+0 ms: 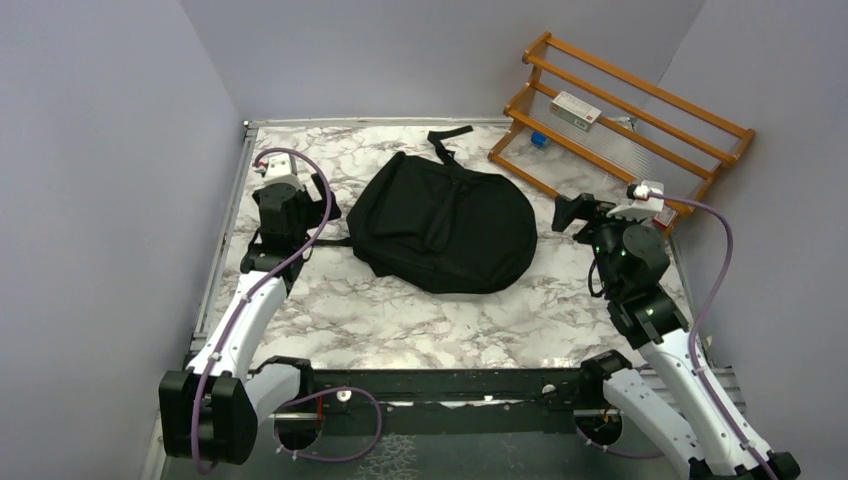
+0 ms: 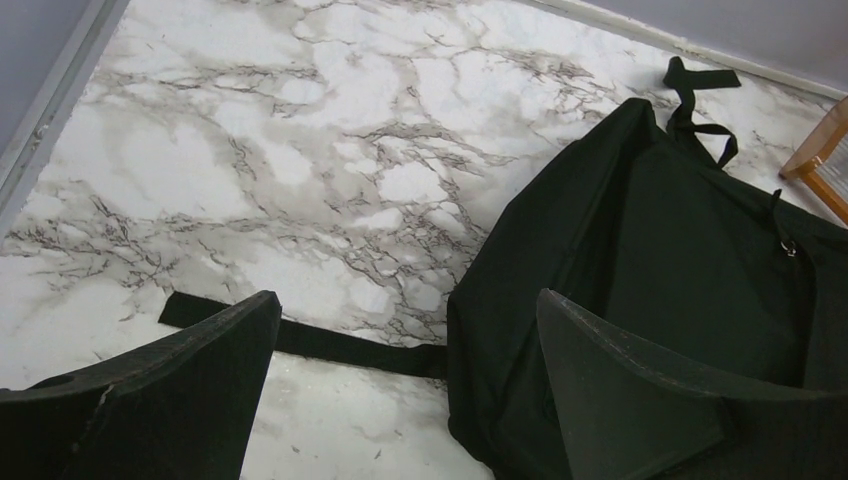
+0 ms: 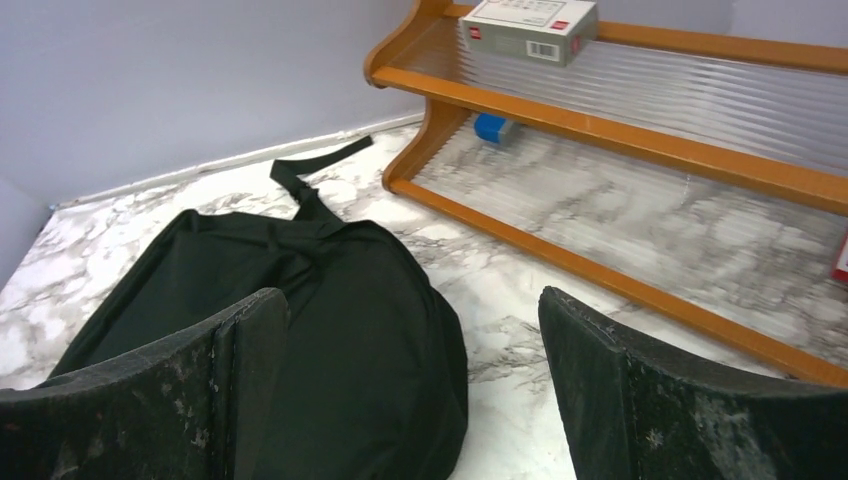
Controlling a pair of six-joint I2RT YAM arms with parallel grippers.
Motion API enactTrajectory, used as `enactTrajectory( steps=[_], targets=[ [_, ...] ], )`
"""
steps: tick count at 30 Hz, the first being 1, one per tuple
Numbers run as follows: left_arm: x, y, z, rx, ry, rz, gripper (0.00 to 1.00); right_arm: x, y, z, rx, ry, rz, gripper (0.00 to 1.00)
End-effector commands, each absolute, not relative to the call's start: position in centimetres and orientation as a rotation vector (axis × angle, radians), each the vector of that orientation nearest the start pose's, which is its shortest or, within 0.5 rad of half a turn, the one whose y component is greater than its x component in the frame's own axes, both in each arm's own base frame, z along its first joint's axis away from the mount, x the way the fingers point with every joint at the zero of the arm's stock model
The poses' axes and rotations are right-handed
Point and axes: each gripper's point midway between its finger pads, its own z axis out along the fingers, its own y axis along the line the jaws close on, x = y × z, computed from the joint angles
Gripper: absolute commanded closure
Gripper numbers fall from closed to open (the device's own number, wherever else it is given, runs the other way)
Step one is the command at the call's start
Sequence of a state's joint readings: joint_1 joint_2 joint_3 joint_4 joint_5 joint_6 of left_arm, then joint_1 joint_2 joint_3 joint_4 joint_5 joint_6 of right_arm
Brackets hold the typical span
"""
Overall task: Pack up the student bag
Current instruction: Reset both arms
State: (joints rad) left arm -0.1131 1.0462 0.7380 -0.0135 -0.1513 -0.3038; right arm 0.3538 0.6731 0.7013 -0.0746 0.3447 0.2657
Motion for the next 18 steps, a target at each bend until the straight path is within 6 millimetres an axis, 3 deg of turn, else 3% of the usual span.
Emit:
enactTrajectory(
  steps=[1, 7, 18],
  targets=[
    [35.7, -1.8, 20.4, -0.348, 1.857, -0.115, 0.01, 28.8, 3.8, 28.9, 0.238, 1.534, 0.131, 0.0],
    [35.1, -2.0, 19.2, -0.344, 1.874, -0.125, 0.01, 28.2, 3.7, 28.5, 0.238, 1.505, 0.145, 0.0],
    [35.2, -2.3, 19.5, -0.33, 1.839, -0.15, 0.01, 29.0, 3.7, 27.0, 0.244, 1.548, 0.114, 0.0]
  ],
)
